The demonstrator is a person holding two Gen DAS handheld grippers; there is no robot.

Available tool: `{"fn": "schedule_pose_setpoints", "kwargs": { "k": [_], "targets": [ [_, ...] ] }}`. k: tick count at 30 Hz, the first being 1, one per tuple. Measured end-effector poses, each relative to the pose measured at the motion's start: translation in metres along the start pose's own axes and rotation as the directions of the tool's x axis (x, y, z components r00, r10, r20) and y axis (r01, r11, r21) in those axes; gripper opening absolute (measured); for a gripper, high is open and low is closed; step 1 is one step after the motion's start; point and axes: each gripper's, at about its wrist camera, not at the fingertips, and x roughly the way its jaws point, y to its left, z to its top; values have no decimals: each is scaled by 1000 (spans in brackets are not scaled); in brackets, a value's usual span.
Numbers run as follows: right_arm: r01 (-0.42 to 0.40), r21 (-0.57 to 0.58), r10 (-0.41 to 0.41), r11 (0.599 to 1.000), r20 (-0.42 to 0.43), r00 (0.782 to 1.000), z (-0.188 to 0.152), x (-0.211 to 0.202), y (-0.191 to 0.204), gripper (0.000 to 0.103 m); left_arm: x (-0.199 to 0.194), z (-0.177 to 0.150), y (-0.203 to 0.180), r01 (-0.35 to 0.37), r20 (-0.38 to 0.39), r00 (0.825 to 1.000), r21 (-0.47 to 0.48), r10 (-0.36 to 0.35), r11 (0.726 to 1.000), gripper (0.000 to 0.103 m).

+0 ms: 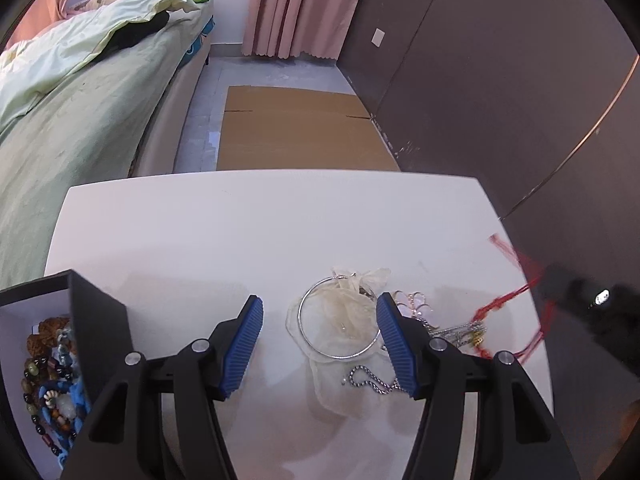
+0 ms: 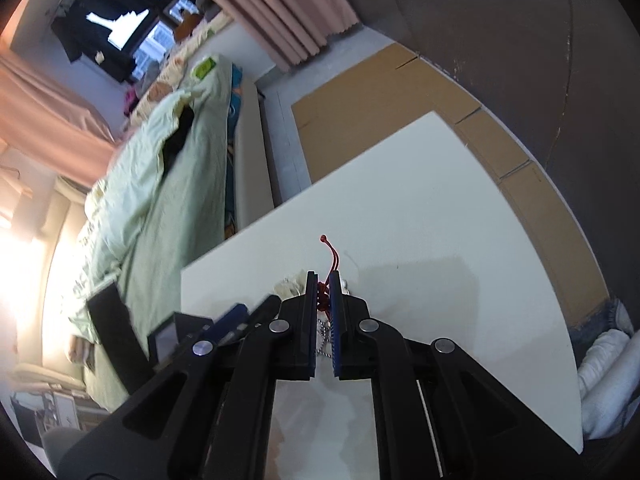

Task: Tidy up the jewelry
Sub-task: 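Grasp the red string bracelet with the right gripper and lift it, then reach the left gripper toward the silver hoop and pouch while the right holds the red bracelet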

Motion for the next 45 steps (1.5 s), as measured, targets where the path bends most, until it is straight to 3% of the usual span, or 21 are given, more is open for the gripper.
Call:
{"fn": "schedule_pose_setpoints", "kwargs": {
  "k": [5,10,17,21,25,30,33,34,38,39,40,45],
  "targets": [
    [-21,47,20,999,26,999,11,-7,-13,7,16,-3,-16,-57,5,998,73,57,996,60],
    [-22,57,20,998,42,999,18,-11,-19,7,24,-7,-33,-136,27,991,181,133,974,61],
    [-21,58,19,998,35,999,20,-11,-23,7,24,-6,-33,-78,-22,996,204,84,976,58],
    [-20,50,19,999,28,999,16,-11,-22,7,22,-6,-30,-47,-26,998,186,53,981,63],
    [-14,45,14,999,20,1000,12,-9,-19,7,25,-13,-43,-101,-10,994,262,107,960,64],
    [-8,44,7,999,18,1000,9,-10,-20,7,24,-18,-49,-89,-14,995,304,97,949,64],
    [-7,39,6,999,17,1000,8,-11,-18,7,23,-17,-46,-93,-8,995,296,100,951,55],
    [-6,37,6,999,17,1000,8,-11,-18,7,23,-15,-43,-99,0,995,286,104,953,46],
    [-3,34,2,999,14,1000,7,-10,-17,7,16,-8,-28,-44,-3,999,218,45,975,43],
    [-1,33,1,999,13,1000,6,-10,-16,7,14,-7,-26,-46,2,999,217,47,975,11],
    [-1,33,0,999,14,1000,6,-11,-16,7,12,-5,-23,-57,-6,998,209,60,976,7],
    [-8,30,7,1000,23,1000,3,-13,-15,7,-7,-3,-8,-36,23,999,165,33,986,7]
  ]
}}
